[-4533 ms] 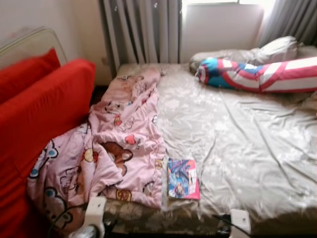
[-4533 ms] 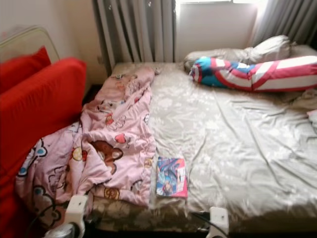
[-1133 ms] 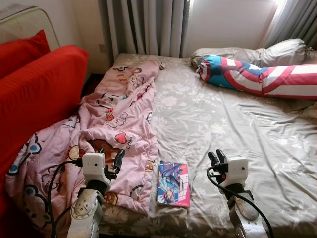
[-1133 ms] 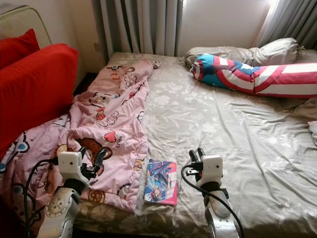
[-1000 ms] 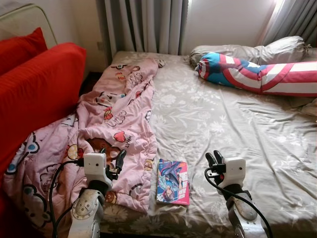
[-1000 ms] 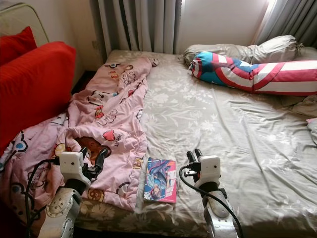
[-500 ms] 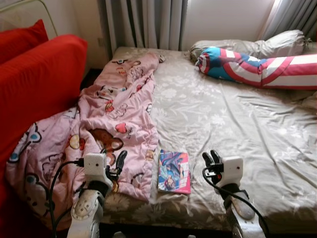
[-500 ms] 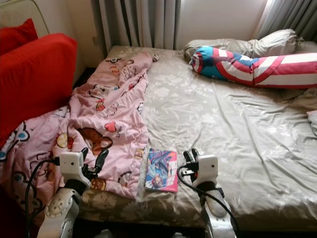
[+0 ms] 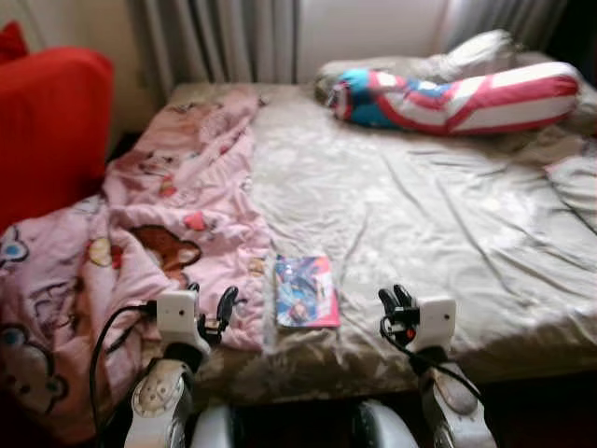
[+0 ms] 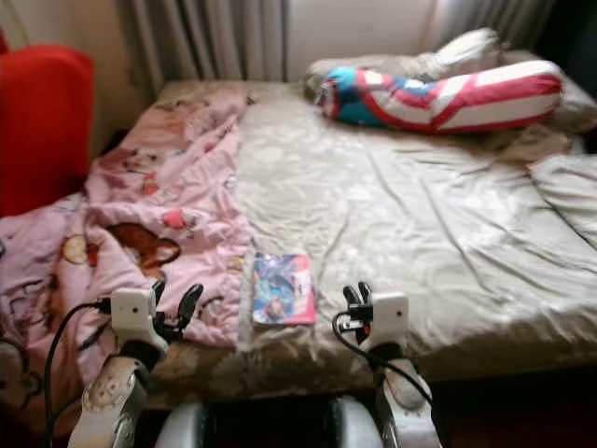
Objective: Clean up the room
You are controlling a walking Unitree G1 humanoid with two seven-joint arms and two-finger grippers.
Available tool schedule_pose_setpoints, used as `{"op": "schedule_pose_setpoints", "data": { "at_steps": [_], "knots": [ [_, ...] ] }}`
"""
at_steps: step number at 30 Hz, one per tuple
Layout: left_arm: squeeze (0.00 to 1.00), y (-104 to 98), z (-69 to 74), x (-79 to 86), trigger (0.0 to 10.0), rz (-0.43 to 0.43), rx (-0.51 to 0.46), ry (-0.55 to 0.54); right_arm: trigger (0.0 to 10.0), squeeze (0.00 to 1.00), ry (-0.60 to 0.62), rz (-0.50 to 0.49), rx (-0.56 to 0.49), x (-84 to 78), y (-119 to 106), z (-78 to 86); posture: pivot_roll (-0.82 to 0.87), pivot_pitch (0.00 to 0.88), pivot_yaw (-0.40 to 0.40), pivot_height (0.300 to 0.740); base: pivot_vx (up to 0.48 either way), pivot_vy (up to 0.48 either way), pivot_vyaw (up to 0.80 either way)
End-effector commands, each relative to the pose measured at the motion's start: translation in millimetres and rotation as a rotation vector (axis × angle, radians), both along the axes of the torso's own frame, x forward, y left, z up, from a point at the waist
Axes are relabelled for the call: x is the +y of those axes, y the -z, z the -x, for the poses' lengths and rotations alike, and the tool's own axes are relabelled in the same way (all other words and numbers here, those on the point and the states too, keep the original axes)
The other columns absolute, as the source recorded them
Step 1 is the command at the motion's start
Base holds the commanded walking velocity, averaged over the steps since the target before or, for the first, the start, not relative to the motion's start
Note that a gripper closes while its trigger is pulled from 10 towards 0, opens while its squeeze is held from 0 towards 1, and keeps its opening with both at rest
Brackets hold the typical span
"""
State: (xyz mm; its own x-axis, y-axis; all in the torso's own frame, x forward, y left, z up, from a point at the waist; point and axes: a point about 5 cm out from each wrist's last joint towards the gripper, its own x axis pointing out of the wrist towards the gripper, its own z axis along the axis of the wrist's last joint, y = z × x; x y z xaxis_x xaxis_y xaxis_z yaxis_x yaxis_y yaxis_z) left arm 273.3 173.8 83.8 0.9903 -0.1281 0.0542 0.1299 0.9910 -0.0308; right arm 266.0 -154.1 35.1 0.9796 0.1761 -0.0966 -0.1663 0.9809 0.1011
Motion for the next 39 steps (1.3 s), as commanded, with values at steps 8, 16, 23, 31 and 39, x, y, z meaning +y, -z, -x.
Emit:
{"op": "schedule_pose_setpoints", "data": {
  "at_steps": [8, 16, 23, 31, 39],
  "knots": [
    [0.00, 10, 5.2, 2.5, 10.0, 0.001, 0.058, -0.012, 10.0, 0.00, -0.027, 0.002, -0.012, 4.1, -4, -5.0, -0.07, 0.056, -0.047, 0.610, 0.000, 0.000, 0.00],
    [0.00, 9, 4.9, 0.8, 10.0, 0.010, 0.062, -0.005, 10.0, 0.00, -0.062, 0.021, -0.024, 5.8, -5, -4.4, -0.07, 0.059, -0.047, 0.610, 0.064, 0.000, 0.56],
    [0.00, 9, 5.0, 0.4, 10.0, 0.014, 0.065, 0.000, 10.0, 0.00, -0.051, 0.002, -0.011, 6.3, -3, -3.9, -0.07, 0.062, -0.046, 0.610, 0.288, 0.000, 0.34],
    [0.00, 10, 5.6, -0.2, 10.0, 0.014, 0.066, 0.005, 10.0, 0.00, -0.038, 0.007, -0.001, 4.1, -1, -4.3, -0.07, 0.065, -0.046, 0.610, 0.300, 0.000, 0.00],
    [0.00, 10, 6.1, -0.5, 10.0, 0.012, 0.067, 0.011, 10.0, 0.00, 0.117, -0.013, 0.066, -11.6, 6, -7.1, -0.07, 0.068, -0.044, 0.610, 0.307, 0.000, 0.00]
  ]
}}
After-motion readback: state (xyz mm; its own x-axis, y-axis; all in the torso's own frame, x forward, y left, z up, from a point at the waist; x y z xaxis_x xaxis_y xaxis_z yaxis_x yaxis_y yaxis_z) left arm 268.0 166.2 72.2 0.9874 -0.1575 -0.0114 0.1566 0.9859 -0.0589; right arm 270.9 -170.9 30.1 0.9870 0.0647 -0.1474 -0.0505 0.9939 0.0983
